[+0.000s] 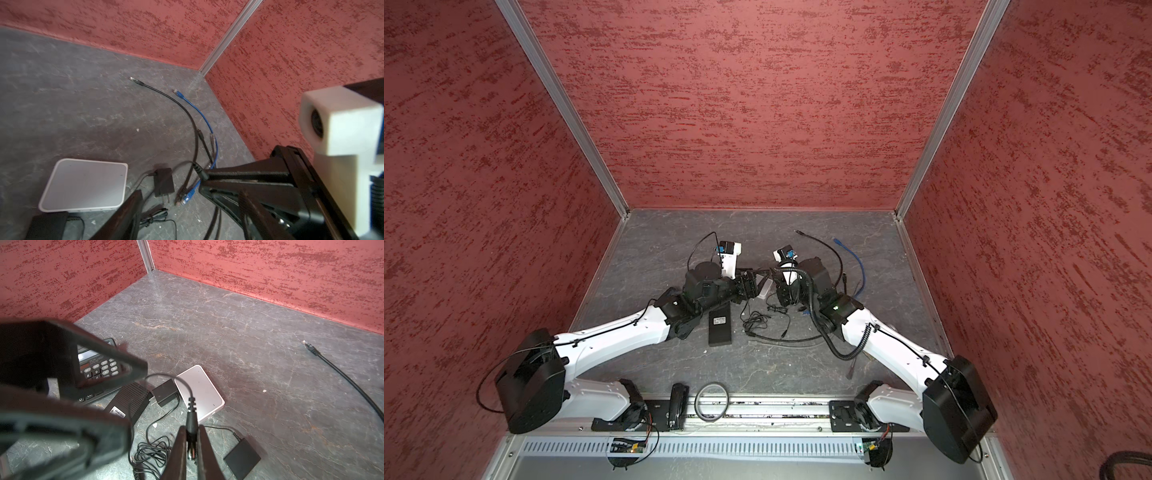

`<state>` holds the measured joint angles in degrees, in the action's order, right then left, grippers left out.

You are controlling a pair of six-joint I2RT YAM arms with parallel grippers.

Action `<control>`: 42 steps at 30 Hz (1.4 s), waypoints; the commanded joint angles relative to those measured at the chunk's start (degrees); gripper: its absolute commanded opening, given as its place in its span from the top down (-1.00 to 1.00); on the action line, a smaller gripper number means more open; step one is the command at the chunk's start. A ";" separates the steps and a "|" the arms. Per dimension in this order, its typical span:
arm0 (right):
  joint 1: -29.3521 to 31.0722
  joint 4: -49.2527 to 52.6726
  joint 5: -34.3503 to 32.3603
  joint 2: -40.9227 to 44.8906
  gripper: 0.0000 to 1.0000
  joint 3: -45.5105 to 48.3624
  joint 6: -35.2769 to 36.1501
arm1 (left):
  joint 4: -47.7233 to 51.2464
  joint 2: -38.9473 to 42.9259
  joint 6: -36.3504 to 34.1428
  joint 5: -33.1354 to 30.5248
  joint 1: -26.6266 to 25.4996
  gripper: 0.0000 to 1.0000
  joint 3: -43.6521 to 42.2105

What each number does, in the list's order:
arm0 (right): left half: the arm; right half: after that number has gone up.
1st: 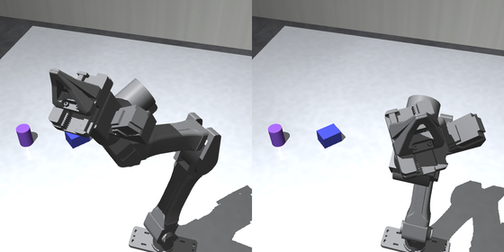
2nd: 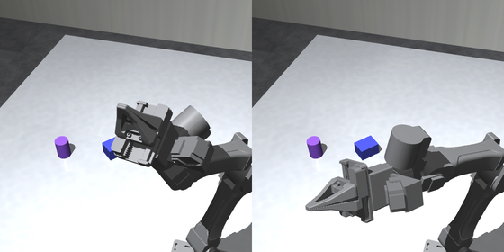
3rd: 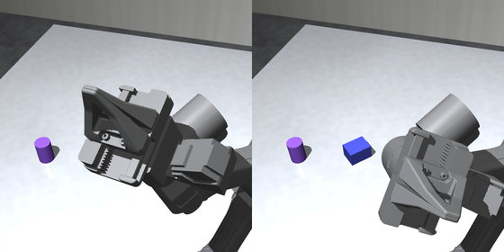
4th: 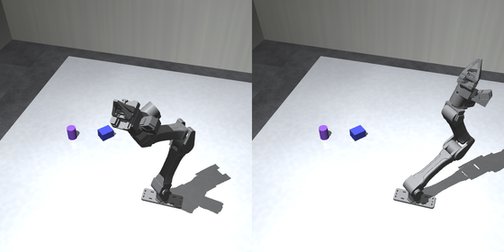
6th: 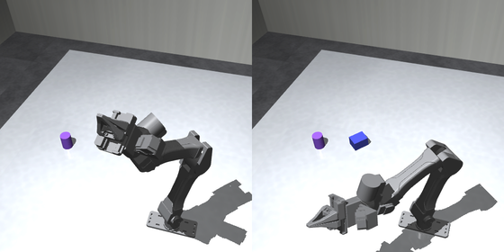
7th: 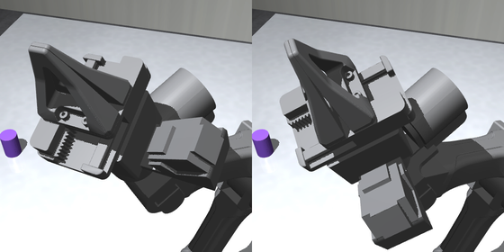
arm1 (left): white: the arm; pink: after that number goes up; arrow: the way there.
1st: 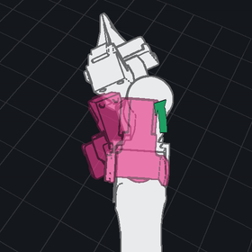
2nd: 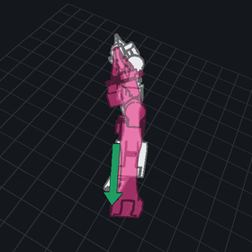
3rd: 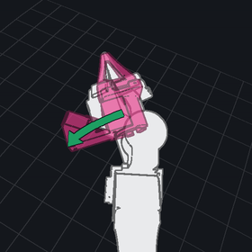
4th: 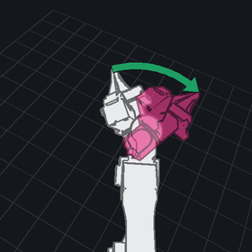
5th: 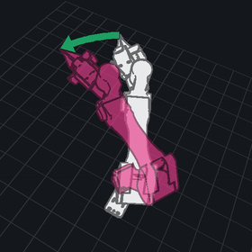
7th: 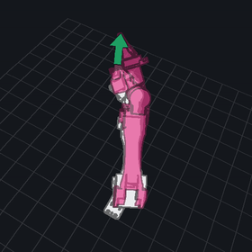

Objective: Insert the plug into the switch port

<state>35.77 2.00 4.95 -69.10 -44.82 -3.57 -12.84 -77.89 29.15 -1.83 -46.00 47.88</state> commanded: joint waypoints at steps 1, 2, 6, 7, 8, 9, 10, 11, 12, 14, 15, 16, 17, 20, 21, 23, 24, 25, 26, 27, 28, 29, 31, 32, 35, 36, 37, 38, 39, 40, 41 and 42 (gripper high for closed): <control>-0.28 0.11 0.80 1.11 0.79 -0.36 0.90 | 4.13 0.60 -7.32 -4.85 0.62 -0.45 0.61; -0.26 0.36 0.45 1.01 0.79 -0.48 1.04 | 4.59 0.86 -8.01 -4.29 1.12 -0.46 0.47; -0.26 0.33 1.09 0.92 0.79 -0.53 1.39 | 5.46 0.83 -8.87 -2.91 2.32 -0.45 0.21; -0.26 0.21 1.56 0.98 0.79 -0.43 1.59 | 5.94 0.40 -9.96 -2.92 2.33 -0.44 0.35; -0.26 0.27 2.00 1.07 0.79 -0.43 1.87 | 6.55 0.00 -11.08 -3.19 2.32 -0.42 0.67; -0.30 0.48 2.25 1.16 0.79 -0.49 2.17 | 7.25 -0.35 -12.48 -3.27 2.33 -0.41 0.91; -0.27 0.85 2.49 1.24 0.78 -0.62 2.44 | 7.53 -0.63 -14.26 -2.87 2.32 -0.36 0.90; -0.26 1.25 2.81 1.25 0.79 -0.85 2.77 | 7.43 -0.69 -15.78 -2.07 2.34 -0.32 0.60; -0.26 1.74 3.08 1.16 0.79 -1.13 3.15 | 7.07 -0.56 -17.59 -0.98 2.41 -0.29 0.17; -0.26 2.67 3.31 0.92 0.78 -1.58 3.65 | 6.87 -0.27 -20.78 1.37 2.43 -0.23 -0.54; -0.27 3.13 3.31 0.77 0.78 -1.92 3.86 | 6.99 -0.17 -22.11 2.36 2.46 -0.22 -0.67; -0.29 3.48 3.40 0.72 0.78 -2.17 4.04 | 7.40 -0.15 -23.71 3.12 2.49 -0.19 -0.66; -0.31 3.62 3.47 0.72 0.78 -2.21 4.26 | 7.83 -0.16 -24.67 3.31 2.29 -0.16 -0.62; -0.31 3.80 3.75 0.98 0.78 -2.39 4.52 | 9.71 -0.93 -27.08 2.62 2.43 -0.07 0.27; -0.26 3.88 3.90 1.12 0.78 -2.47 4.53 | 10.54 -1.38 -27.83 2.39 2.34 -0.05 0.71; -0.26 4.06 4.01 1.16 0.78 -2.66 4.66 | 11.65 -2.36 -29.03 1.78 2.45 0.01 1.38; -0.26 4.13 4.09 1.27 0.78 -2.85 4.76 | 11.98 -2.79 -29.44 1.08 2.35 0.06 1.58; -0.26 4.23 4.10 1.17 0.78 -2.90 4.87 | 12.07 -3.06 -29.47 0.42 2.39 0.12 1.69; -0.26 4.36 4.10 1.16 0.78 -3.03 4.89 | 11.69 -3.30 -29.68 -0.06 2.53 0.20 1.61; -0.28 4.48 4.10 1.16 0.78 -3.03 4.96 | 11.43 -3.38 -29.90 -0.52 2.50 0.29 1.51; -0.26 4.50 4.02 1.16 0.78 -3.10 4.91 | 11.14 -3.42 -29.98 -0.87 2.56 0.42 1.44; -0.26 4.62 4.09 1.16 0.78 -3.11 4.95 | 10.80 -3.50 -29.97 -1.13 2.77 0.54 1.36; -0.26 4.81 4.41 1.25 0.78 -3.05 4.97 | 10.11 -3.63 -30.00 -1.16 2.97 0.71 1.29; -0.26 4.94 4.54 1.26 0.78 -2.96 4.93 | 9.58 -3.60 -29.96 -1.30 3.01 0.81 1.20; -0.27 5.51 5.07 0.92 0.77 -3.06 4.98 | 8.27 -3.40 -30.91 -1.69 3.04 1.00 1.26; -0.26 5.85 5.41 0.60 0.76 -3.21 5.05 | 7.77 -3.20 -31.83 -1.95 3.02 1.00 1.27; -0.28 6.13 5.68 0.20 0.74 -3.33 5.20 | 6.84 -2.85 -33.09 -2.29 2.86 1.00 1.00; -0.31 6.71 5.93 -0.27 0.73 -3.66 5.29 | 5.36 -2.36 -34.88 -2.77 2.56 1.00 0.42; -0.27 7.22 6.12 -0.71 0.71 -4.03 5.43 | 3.73 -1.65 -37.09 -3.20 2.17 1.00 -0.48; -0.27 7.80 6.29 -1.14 0.69 -4.44 5.74 | 1.66 -0.94 -39.33 -3.63 1.64 1.00 -1.39; -0.28 8.68 6.19 -1.50 0.67 -4.98 6.36 | -0.34 -0.22 -42.42 -4.26 1.03 1.00 -2.79; -0.26 9.76 5.82 -1.73 0.65 -5.66 6.92 | -2.46 0.52 -45.29 -4.94 0.36 1.00 -3.67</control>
<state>35.77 8.75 10.13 -70.13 -47.72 1.89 -8.10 -79.99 -7.46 -4.71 -44.18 46.44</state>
